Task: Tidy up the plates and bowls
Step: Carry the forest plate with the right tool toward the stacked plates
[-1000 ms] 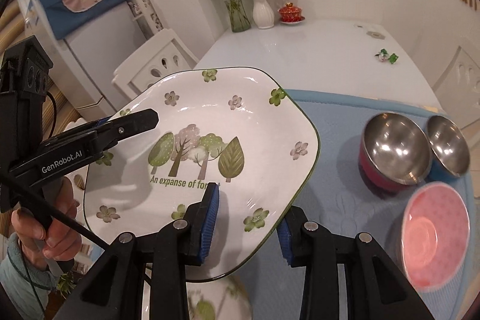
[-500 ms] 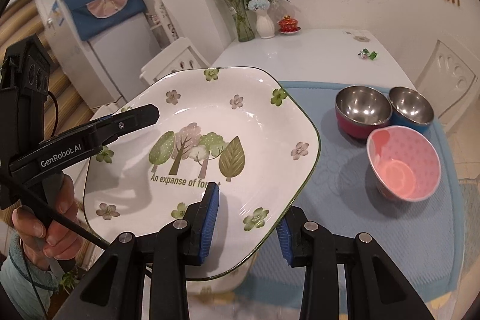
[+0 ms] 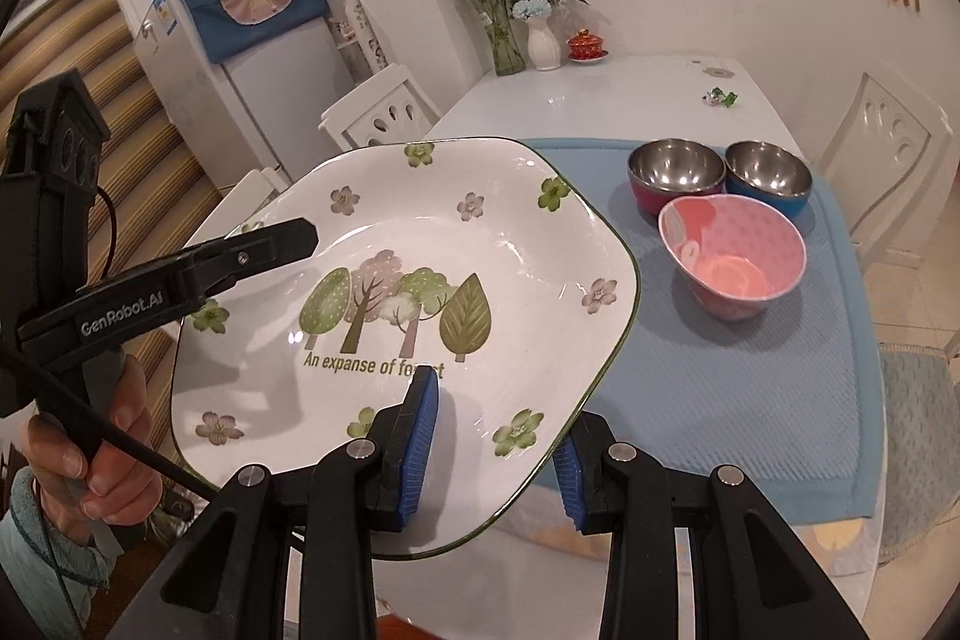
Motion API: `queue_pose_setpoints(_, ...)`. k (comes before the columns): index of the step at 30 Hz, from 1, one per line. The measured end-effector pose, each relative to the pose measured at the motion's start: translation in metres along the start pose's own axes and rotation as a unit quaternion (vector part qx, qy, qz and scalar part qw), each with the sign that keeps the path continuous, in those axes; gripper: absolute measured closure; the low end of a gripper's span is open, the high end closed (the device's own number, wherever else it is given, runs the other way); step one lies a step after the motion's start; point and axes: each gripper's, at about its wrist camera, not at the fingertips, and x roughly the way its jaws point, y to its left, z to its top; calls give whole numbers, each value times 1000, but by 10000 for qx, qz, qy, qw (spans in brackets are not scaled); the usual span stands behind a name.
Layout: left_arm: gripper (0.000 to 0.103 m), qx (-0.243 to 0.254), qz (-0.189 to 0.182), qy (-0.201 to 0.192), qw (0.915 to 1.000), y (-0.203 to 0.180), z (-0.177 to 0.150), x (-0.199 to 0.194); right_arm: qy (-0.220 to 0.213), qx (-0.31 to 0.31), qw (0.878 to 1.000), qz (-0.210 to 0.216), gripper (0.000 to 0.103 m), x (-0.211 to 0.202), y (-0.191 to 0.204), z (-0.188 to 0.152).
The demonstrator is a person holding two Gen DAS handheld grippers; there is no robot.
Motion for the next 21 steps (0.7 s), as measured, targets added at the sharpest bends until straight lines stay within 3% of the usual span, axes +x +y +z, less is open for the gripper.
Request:
queue_pose_setpoints(10, 64, -349, 227, 211, 9989, 13, -41, 4, 416, -251, 9987, 152, 68, 22, 7, -25)
queue_pose_setpoints(21, 64, -853, 219, 829, 9927, 73, -88, 45, 1267, -273, 9911, 299, 69, 98, 22, -49)
